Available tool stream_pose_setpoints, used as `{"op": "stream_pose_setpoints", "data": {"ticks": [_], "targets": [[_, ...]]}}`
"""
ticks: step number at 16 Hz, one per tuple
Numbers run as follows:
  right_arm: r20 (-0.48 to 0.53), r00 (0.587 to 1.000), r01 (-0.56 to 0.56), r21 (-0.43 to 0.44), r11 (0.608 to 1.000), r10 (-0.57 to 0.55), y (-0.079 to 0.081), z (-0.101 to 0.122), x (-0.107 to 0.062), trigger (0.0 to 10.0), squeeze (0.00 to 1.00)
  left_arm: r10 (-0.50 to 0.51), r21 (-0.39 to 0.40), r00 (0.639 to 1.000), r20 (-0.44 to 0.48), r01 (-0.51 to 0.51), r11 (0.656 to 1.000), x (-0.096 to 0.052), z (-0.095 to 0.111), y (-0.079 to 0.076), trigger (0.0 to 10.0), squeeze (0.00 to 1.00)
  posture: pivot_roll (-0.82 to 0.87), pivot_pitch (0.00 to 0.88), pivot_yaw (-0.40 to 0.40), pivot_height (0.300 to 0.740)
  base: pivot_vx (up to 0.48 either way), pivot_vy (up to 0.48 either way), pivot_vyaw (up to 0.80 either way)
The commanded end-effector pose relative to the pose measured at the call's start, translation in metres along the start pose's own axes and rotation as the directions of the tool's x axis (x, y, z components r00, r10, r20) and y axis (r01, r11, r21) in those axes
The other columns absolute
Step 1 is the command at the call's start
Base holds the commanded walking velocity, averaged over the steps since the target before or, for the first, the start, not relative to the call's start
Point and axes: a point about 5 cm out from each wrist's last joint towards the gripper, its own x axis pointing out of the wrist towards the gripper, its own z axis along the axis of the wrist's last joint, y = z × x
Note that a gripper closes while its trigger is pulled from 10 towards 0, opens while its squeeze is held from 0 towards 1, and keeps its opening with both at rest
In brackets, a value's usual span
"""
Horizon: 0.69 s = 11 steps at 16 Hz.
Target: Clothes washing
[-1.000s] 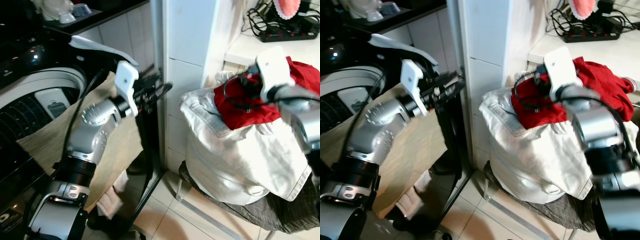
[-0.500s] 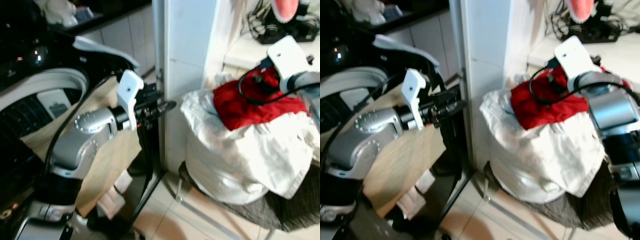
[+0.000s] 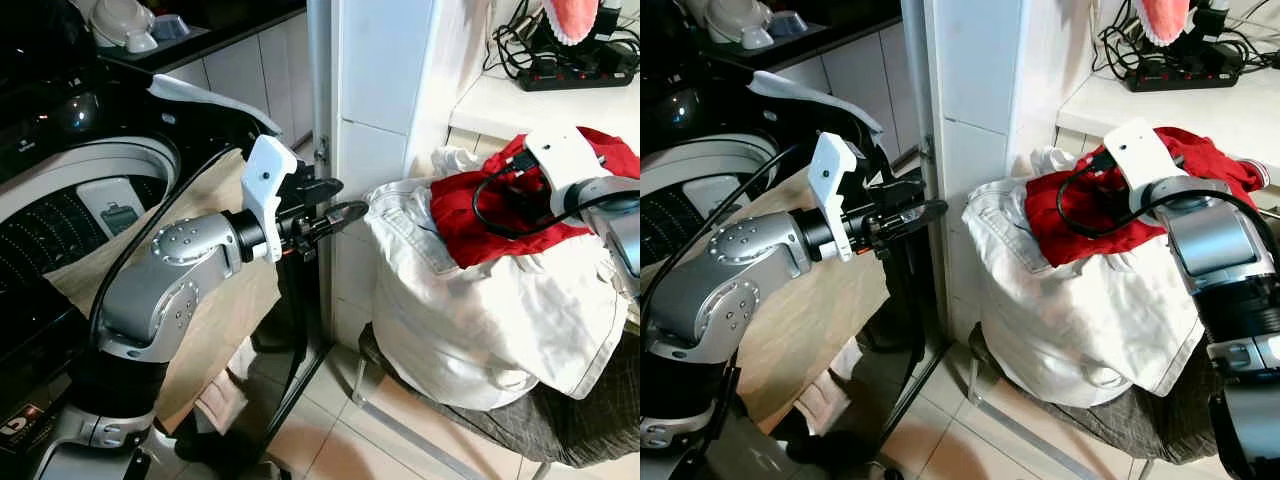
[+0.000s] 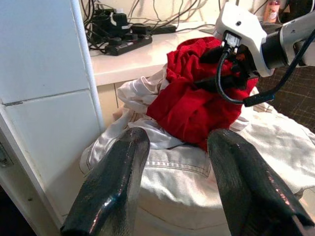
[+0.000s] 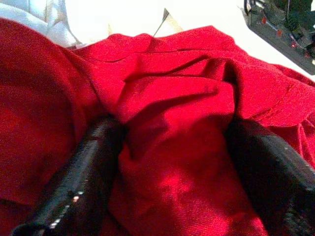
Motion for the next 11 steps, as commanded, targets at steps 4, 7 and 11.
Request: {"op": "stream_pose_setpoints", "data": {"ticks": [4,7,11], "targets": [[-0.035,0.999,-0.019,-0.003,1.000,0.019,0.0004,-0.0087,0.0015,0.0,0.00,-0.006,-0.015,1.000,-0.003,0.006,1.000,0.0001,-0.0008,-0.0029,10.0,0.00,-0.06,0.000,0.069,0.740,0.000,0.000,0.00],[-0.025,0.999,-0.027,-0.005,1.000,0.027,0.0009,-0.0068,0.0007,0.0,0.00,0.008,-0.017,1.000,-0.007,-0.008,1.000,-0.0003,-0.0008,-0.0016,10.0,0.00,-0.06,0.000,0.070,0.740,0.000,0.000,0.00],[0.006,1.000,-0.029,0.003,1.000,0.029,-0.0002,-0.0032,-0.0014,0.0,0.00,0.044,-0.019,0.999,-0.015,-0.044,0.999,-0.0001,-0.0031,0.0018,10.0,0.00,-0.07,0.000,0.071,0.740,0.000,0.000,0.00]]}}
